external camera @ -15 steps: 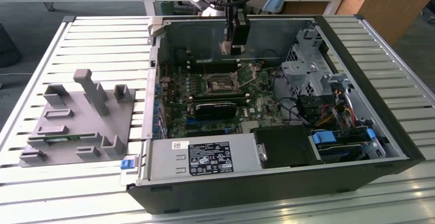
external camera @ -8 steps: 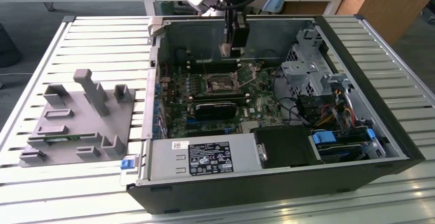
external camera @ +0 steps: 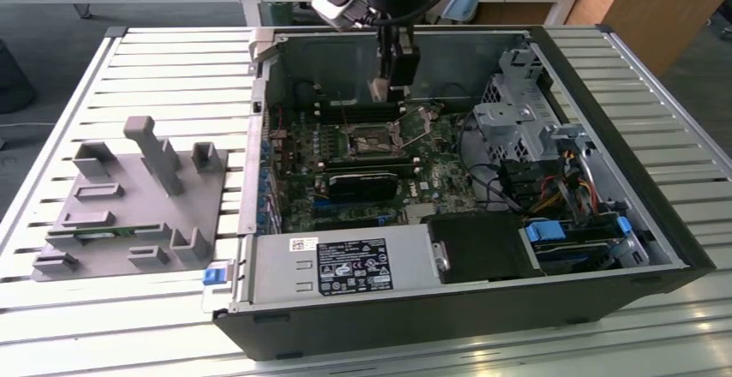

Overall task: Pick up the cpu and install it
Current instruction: 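Place the cpu into insertion slot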

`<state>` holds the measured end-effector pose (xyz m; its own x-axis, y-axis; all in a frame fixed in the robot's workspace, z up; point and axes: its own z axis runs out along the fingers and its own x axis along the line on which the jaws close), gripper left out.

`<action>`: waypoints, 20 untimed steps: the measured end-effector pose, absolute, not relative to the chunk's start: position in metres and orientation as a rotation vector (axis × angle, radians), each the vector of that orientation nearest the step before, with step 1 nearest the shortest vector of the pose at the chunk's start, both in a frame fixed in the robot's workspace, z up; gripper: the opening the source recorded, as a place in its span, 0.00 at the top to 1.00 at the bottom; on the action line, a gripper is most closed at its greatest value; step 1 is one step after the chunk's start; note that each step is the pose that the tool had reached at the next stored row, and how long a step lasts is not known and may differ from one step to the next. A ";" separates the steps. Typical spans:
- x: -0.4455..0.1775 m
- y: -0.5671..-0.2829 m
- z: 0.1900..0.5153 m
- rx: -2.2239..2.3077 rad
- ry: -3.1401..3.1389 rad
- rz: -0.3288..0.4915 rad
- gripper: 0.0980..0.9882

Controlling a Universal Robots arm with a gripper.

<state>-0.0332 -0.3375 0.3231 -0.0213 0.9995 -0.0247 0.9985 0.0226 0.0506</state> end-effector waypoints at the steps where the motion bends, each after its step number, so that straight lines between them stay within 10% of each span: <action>1: -0.033 -0.337 0.322 2.141 2.226 0.030 0.52; 20: -0.033 -0.334 0.313 2.099 2.266 0.032 0.52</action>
